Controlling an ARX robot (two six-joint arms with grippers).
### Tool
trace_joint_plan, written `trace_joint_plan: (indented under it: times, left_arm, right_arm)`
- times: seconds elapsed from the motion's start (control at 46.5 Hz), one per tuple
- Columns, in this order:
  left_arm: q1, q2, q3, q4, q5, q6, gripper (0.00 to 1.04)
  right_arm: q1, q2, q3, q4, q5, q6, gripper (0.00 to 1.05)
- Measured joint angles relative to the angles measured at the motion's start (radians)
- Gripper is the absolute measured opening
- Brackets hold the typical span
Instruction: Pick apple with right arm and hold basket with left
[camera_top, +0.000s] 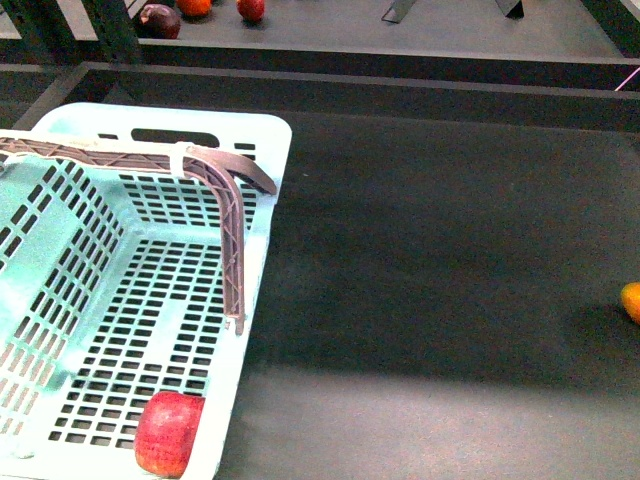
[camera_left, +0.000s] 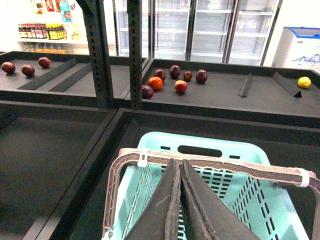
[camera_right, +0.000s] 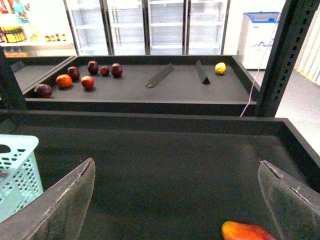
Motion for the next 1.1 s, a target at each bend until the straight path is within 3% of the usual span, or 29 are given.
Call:
trace_joint_plan:
  times: [0.15, 0.688, 1.096]
  left_arm:
    - [0.000, 0.000, 0.000, 0.000, 0.000, 0.000, 0.05]
    - [0.000, 0.000, 0.000, 0.000, 0.000, 0.001, 1.00]
    - [0.000, 0.000, 0.000, 0.000, 0.000, 0.002, 0.98]
  right_arm:
    - [0.000, 0.000, 0.000, 0.000, 0.000, 0.000, 0.96]
    - [0.000, 0.000, 0.000, 0.000, 0.000, 0.000, 0.96]
    - [0.000, 0.000, 0.000, 0.000, 0.000, 0.000, 0.96]
